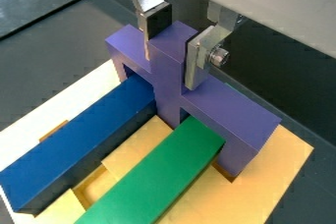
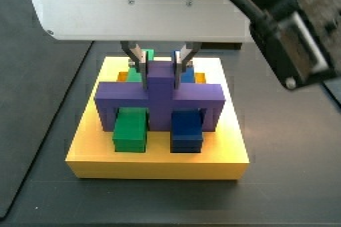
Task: Pick up the purple object. Move up. Place the purple object on the fixture. Regrasp the purple object. Move to above the board. Insert the purple object.
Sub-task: Insert the purple object.
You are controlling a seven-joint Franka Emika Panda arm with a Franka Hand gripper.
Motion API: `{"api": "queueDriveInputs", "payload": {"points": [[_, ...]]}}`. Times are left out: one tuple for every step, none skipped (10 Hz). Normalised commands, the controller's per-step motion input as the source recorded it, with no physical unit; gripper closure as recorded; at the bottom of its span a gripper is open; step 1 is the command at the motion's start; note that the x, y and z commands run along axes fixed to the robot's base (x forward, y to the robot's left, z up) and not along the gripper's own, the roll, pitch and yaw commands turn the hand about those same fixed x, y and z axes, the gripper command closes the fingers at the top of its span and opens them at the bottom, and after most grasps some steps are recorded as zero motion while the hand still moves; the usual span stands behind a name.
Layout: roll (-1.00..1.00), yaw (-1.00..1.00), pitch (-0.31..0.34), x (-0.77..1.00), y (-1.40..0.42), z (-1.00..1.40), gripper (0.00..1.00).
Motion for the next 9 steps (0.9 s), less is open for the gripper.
{"api": "queueDriveInputs", "payload": {"points": [[0.35,0.0,0.0,0.02,-0.23,-0.47,1.0],[0.33,0.0,0.0,0.0,-0.2,-0.48,1.0],[0.19,-0.01,0.0,0.0,0.0,-0.47,1.0],[0.03,0.0,-0.05,-0.01,0.0,-0.39,1.0],[0.0,0.0,-0.067,0.0,0.0,-0.39,1.0],[0.06,-0.17,0.007,0.35,-0.07,-0.38,1.0],[0.01,-0.26,0.003,0.31,-0.08,-0.35,1.0],[0.04,-0.36,0.084,0.34,-0.02,-0.23,1.0],[0.0,-0.23,0.023,0.13,0.0,-0.19,1.0]]}}
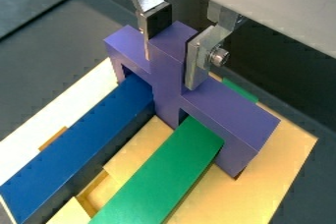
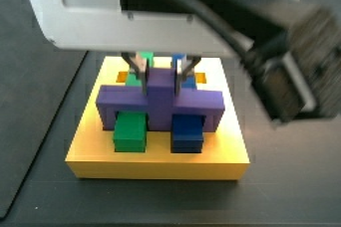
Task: Pick up the purple object. Move up. Place the purple object on the fixture. Regrasp the purple object. Move to above the board. Insert the purple object.
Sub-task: Insert the purple object.
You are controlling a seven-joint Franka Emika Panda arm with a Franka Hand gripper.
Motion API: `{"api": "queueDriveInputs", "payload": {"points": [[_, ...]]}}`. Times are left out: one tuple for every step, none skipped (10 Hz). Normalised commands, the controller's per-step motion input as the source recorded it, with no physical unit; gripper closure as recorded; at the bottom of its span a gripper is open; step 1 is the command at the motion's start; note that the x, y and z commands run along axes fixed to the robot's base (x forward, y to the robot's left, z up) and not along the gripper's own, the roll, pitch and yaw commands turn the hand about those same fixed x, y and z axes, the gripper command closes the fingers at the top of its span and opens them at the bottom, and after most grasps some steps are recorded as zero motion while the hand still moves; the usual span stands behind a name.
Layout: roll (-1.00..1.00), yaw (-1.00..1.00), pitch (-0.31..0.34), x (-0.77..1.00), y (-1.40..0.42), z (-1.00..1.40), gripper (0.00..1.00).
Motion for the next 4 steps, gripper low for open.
{"api": "queueDriveInputs", "payload": {"points": [[0.0,-0.01,-0.066,-0.03,0.0,-0.33,1.0],[0.0,0.0,-0.133,-0.11,0.0,-0.41,1.0],[0.0,0.0,-0.107,-0.02,0.0,-0.31,1.0],[0.0,0.0,0.0,0.0,0.0,0.0,1.0]]}}
